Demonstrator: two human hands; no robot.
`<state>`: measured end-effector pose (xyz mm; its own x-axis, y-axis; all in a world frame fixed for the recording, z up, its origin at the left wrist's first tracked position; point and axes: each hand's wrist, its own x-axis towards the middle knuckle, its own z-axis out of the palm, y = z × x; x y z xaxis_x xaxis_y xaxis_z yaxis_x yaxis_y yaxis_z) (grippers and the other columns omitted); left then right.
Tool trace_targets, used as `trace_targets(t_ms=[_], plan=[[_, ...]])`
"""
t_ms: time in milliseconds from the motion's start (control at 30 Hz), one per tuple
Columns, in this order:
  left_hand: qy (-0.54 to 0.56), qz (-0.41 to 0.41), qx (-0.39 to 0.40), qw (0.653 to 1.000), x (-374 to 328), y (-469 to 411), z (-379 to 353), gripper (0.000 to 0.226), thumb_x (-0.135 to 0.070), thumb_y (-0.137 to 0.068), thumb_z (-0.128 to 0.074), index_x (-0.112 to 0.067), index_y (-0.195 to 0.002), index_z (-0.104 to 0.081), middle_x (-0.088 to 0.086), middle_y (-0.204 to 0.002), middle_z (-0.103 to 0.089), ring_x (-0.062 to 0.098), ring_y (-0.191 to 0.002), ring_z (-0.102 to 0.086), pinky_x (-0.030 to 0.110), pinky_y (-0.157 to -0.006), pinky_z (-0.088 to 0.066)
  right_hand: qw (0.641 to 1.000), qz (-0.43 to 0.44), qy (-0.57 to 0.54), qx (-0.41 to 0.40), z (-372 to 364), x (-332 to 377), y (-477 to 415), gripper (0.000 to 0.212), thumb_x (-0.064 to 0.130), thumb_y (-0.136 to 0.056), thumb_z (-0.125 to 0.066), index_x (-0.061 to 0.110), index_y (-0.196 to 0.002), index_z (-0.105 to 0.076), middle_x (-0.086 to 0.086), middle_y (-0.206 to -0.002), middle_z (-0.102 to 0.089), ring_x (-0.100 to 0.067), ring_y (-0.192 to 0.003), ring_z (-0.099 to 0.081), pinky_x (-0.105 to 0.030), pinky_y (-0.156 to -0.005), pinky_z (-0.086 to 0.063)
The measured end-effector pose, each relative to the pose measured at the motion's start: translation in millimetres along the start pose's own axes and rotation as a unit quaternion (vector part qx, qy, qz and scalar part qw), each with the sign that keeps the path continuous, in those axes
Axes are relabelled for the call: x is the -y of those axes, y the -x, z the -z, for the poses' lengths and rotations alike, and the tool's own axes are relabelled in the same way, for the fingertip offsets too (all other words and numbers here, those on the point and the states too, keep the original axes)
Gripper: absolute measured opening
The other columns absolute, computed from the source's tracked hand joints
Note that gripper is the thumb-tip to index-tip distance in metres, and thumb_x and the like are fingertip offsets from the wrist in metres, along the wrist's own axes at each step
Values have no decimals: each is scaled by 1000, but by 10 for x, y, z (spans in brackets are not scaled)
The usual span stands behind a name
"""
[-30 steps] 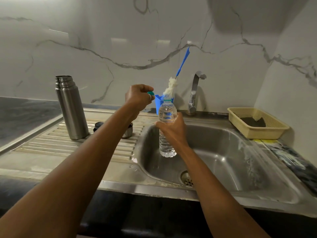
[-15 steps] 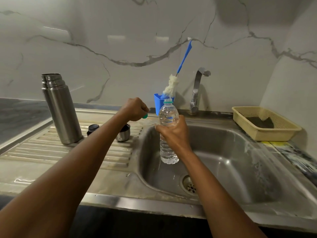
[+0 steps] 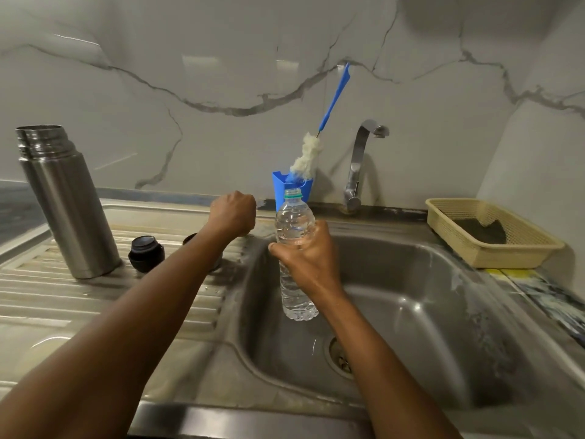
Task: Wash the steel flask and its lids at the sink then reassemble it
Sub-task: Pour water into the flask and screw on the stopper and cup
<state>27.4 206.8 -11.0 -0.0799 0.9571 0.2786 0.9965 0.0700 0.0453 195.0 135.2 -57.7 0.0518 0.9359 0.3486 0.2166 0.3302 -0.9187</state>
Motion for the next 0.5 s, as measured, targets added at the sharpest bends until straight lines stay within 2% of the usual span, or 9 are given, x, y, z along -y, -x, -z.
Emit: trace_targets(t_ms=[67, 200, 500], plan=[[-13, -4, 4, 1000, -6, 5, -52, 14, -12, -94, -62, -7, -103, -70, 10, -91, -64, 29, -85, -63, 38, -73, -52, 1000, -1, 2, 2, -16, -18, -4, 53, 26, -64, -85, 20, -109, -57, 7, -89, -71, -7, -76, -69, -24, -65, -57], [-11, -6, 15, 1000, 9, 14, -107, 17, -13, -95, -60, -9, -106, -72, 13, -104, -69, 33, -96, -67, 43, -84, -58, 1000, 1, 10, 8, -29, -31, -7, 53, 29, -64, -84, 19, -109, -57, 6, -89, -71, -8, -76, -70, -24, -64, -57], [9, -3, -31, 999, -10, 131, 223, 22, -10, -94, -61, -14, -111, -74, 11, -109, -71, 31, -93, -67, 38, -78, -57, 1000, -17, -9, 10, 29, 53, 16, 54, 22, -69, -87, 21, -112, -55, 9, -94, -70, -6, -83, -69, -23, -70, -54]])
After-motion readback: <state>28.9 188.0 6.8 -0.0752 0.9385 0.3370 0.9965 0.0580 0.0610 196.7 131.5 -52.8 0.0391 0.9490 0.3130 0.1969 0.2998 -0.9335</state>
